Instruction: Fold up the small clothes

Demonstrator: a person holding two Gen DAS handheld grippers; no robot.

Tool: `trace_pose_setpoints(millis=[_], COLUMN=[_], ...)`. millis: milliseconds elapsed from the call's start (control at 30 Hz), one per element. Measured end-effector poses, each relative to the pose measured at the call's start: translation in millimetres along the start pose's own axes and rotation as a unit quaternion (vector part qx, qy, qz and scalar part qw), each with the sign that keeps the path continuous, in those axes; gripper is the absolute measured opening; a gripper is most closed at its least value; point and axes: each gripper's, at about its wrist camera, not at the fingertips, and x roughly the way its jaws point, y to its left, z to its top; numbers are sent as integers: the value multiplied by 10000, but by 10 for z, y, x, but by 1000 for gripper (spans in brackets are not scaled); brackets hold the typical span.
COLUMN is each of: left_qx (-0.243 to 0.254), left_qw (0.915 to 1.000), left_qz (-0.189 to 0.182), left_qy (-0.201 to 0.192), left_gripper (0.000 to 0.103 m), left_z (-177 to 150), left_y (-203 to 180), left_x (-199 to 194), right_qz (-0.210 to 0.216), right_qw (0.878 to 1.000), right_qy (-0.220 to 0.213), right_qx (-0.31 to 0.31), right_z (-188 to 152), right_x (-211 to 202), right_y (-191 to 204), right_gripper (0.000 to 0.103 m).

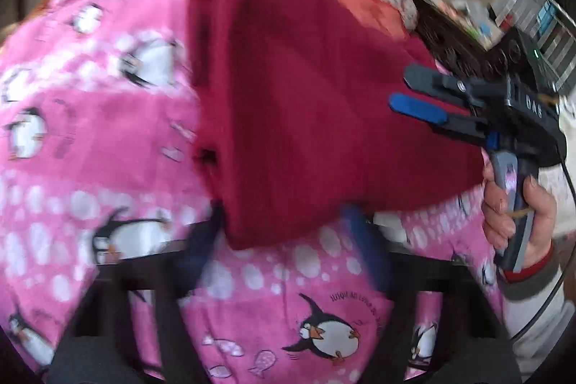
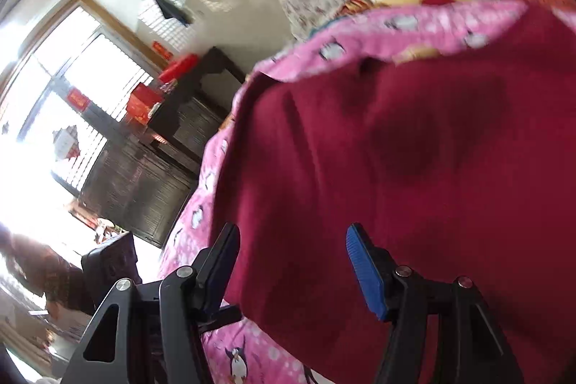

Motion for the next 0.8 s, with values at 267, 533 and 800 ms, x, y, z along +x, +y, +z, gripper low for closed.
trace_pose_setpoints(millis=[267,533,800], left_qx=[468,153,225], left_qw=[9988,9998,9988], left_qz=[-45,35,132], left_qy=[-116,133,-425], left_gripper=[19,17,34], left_z=[94,-145,190], left_y=[57,321,231], left_x=[-391,-317,-757], right_qz=[84,-167,-278], right_qw=[9997,9997,9940], right_qy=[-237,-95,-573], right_qx=[-32,-158,-893], right_z=[83,80,495], right_x=[-129,2,107], right_y=[-79,-17,480], right_gripper=[60,62,50])
